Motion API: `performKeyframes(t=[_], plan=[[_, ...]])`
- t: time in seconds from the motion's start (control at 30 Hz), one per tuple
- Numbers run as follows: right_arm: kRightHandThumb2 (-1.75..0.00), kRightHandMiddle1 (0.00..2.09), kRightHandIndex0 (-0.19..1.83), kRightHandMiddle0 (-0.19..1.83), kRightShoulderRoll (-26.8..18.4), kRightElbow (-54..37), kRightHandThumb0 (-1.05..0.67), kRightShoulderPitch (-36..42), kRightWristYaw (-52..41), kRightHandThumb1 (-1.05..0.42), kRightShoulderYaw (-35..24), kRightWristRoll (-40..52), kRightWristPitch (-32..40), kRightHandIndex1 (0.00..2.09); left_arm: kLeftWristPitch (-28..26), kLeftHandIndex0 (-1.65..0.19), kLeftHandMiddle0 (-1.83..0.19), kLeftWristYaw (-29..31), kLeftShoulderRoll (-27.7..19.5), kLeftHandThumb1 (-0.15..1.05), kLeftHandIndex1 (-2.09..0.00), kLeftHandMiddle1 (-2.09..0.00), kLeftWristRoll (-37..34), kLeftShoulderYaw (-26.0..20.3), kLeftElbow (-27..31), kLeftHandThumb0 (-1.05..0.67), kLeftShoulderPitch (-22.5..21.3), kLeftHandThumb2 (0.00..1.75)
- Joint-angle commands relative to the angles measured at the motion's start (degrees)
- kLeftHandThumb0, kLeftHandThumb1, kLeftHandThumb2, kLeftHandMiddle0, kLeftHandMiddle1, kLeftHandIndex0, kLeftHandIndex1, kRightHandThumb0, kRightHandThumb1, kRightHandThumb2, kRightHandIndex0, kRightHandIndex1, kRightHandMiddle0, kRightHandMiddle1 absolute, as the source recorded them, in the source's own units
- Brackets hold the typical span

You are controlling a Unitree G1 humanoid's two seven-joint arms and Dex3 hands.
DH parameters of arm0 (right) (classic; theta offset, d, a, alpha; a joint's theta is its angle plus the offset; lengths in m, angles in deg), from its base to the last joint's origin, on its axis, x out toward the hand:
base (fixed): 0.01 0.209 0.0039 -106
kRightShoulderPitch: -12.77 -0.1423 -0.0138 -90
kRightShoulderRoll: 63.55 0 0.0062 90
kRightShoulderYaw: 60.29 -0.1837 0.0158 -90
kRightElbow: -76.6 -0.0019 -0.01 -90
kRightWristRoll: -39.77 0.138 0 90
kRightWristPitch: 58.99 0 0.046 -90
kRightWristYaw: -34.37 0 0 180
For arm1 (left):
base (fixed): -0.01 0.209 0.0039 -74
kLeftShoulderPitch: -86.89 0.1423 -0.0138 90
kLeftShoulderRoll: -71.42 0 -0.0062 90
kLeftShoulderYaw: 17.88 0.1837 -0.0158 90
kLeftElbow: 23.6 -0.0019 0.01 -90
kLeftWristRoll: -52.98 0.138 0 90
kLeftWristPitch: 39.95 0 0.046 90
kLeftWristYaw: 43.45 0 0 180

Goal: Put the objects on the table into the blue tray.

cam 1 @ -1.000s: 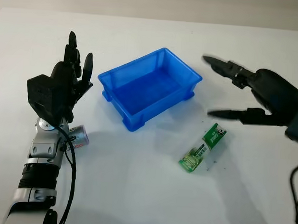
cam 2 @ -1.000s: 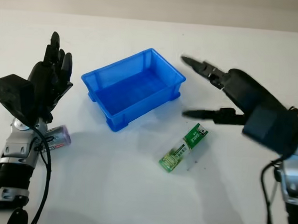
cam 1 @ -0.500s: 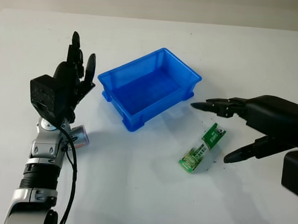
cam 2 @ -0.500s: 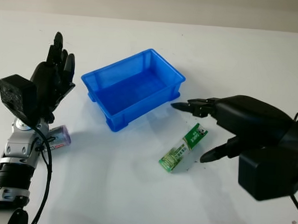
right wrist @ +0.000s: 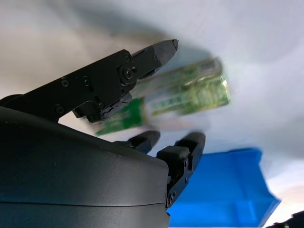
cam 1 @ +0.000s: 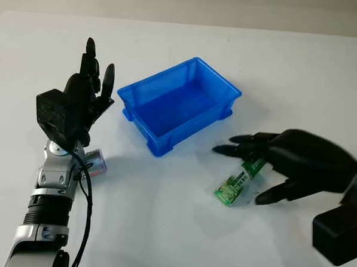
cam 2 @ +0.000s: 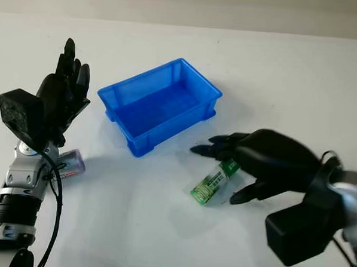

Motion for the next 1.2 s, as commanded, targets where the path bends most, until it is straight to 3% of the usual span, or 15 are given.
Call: performKeyframes(t=[0.0, 0.07, 0.2, 0.27, 0.53, 0.67, 0.8, 0.9, 1.0, 1.17], plan=[[-0.06, 1.33, 0.24, 0.25, 0.9, 2.8, -0.31, -0.7, 2.5, -0.85, 1.2, -2.0, -3.7, 1.41, -0.1, 0.19, 0.19, 0.1, 0.0, 1.05, 0.00, 0.00, -0.1, 0.2, 0.7, -0.76, 0.1, 0.64], [-0.06, 1.55, 0.27, 0.30, 1.3, 5.1, -0.35, -1.4, 5.7, -0.87, 1.8, -4.5, -6.9, 1.66, -0.2, 0.19, 0.19, 0.2, 0.1, 1.05, 0.00, 0.00, -0.5, -0.1, 0.6, -0.76, 0.0, 0.64], [-0.06, 1.97, 0.46, 0.40, 1.9, 8.5, -0.49, -3.1, 12.7, -0.95, 2.5, -10.8, -11.4, 1.96, 0.0, 0.19, 0.19, 0.4, 0.0, 1.05, 0.00, 0.00, -0.6, -0.1, 0.6, -0.76, -0.2, 0.63], [-0.06, 2.06, 0.54, 0.47, 1.9, 9.7, -0.51, -3.8, 15.4, -0.98, 2.8, -12.9, -12.6, 2.06, 0.3, 0.19, 0.19, 0.5, 0.0, 1.05, 0.00, 0.00, -0.6, -0.1, 0.3, -0.76, -0.3, 0.63], [-0.15, 2.09, 0.91, 0.67, 2.7, 11.5, -0.48, -5.8, 20.7, -1.05, 2.3, -13.1, -13.4, 2.09, 0.3, 0.19, 0.19, 0.5, -0.4, 1.05, 0.00, 0.00, 0.1, 0.2, 0.1, -0.77, -0.5, 0.63], [-0.18, 2.09, 0.93, 0.63, 4.1, 13.1, -0.43, -8.5, 24.5, -1.05, 1.0, -10.9, -14.3, 2.09, 0.7, 0.19, 0.19, 0.2, -0.1, 1.05, 0.00, 0.00, 0.5, 0.3, -0.2, -0.76, -0.7, 0.64], [-0.21, 2.09, 0.92, 0.56, 6.1, 13.4, -0.43, -11.4, 25.2, -1.05, -0.2, -5.7, -12.3, 2.09, 0.9, 0.19, 0.19, 0.0, -0.1, 1.05, 0.00, 0.00, 0.9, 0.5, -0.3, -0.75, -0.7, 0.64], [-0.27, 2.09, 0.91, 0.58, 8.6, 11.7, -0.43, -13.8, 22.3, -1.05, -1.3, 3.4, -7.4, 2.09, 0.6, 0.19, 0.19, 0.0, 0.0, 1.05, 0.00, 0.00, 0.9, 0.5, -0.1, -0.75, -0.7, 0.64], [-0.28, 2.09, 0.94, 0.66, 11.3, 10.0, -0.43, -16.6, 22.0, -1.05, -2.7, 8.3, -3.6, 2.09, 0.5, 0.19, 0.19, -0.2, 0.2, 1.05, 0.00, 0.00, 1.1, 0.7, 0.0, -0.74, -0.6, 0.65], [-0.30, 2.09, 1.16, 0.91, 15.7, 10.0, -0.45, -22.0, 24.6, -1.05, -4.1, 8.6, 0.8, 2.09, 0.3, 0.19, 0.19, -0.7, 0.5, 1.05, 0.00, 0.00, 1.4, 0.9, 0.1, -0.75, -0.3, 0.64]])
